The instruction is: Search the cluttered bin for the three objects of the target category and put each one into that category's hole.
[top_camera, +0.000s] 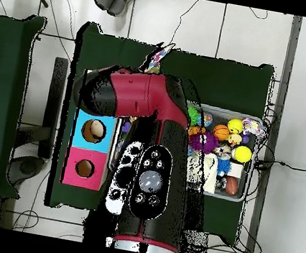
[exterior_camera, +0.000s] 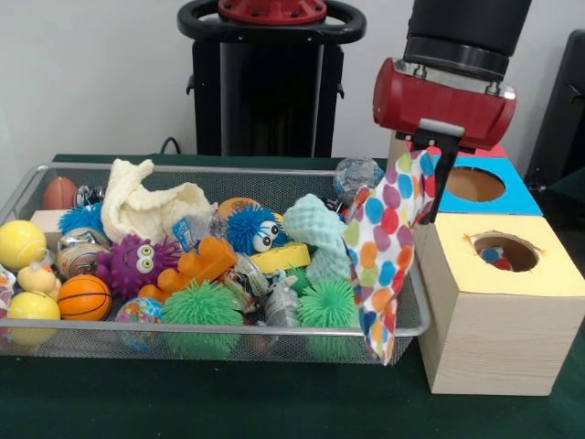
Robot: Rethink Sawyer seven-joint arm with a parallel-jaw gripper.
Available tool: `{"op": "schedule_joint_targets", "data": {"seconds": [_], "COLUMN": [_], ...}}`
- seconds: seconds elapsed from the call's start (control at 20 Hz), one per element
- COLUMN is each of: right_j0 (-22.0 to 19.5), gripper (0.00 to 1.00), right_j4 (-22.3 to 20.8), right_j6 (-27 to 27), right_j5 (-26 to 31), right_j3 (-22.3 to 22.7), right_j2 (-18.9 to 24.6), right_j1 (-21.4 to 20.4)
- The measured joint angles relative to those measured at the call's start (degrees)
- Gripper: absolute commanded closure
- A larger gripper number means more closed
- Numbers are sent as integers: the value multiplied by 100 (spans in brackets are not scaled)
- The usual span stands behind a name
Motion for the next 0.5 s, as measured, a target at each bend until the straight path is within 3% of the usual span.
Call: {"op": "schedule_joint_targets", "data": {"seconds": [0.5], "right_j0": [386], "gripper": [100], "right_j4": [-29], "right_j6": [0], "right_j5": [-143], "right_j3": [377], "right_j2": [-47], "right_j1": [-279]}}
